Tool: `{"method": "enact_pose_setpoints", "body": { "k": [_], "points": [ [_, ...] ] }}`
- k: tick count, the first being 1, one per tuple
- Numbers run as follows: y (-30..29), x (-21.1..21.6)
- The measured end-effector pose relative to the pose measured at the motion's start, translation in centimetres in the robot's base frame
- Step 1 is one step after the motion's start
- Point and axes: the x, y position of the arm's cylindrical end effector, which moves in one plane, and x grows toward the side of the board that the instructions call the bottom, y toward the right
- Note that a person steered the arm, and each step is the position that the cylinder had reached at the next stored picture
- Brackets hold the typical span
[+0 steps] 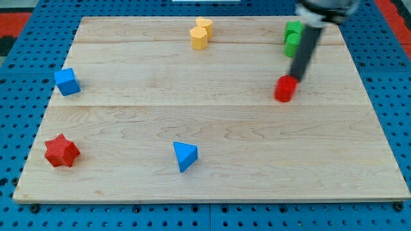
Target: Place the red circle diagonally in between the blue blocks
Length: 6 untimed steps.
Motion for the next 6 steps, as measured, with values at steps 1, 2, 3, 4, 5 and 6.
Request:
{"method": "enact_pose_setpoints", "body": {
  "k": [1,2,3,4,5,6],
  "points": [
    [-7.5,4.4],
    [-4.2,3.8],
    [0.5,6.2],
    [-6.4,9.0],
    [-16.7,9.0],
    [-23.1,8.2]
  ]
}}
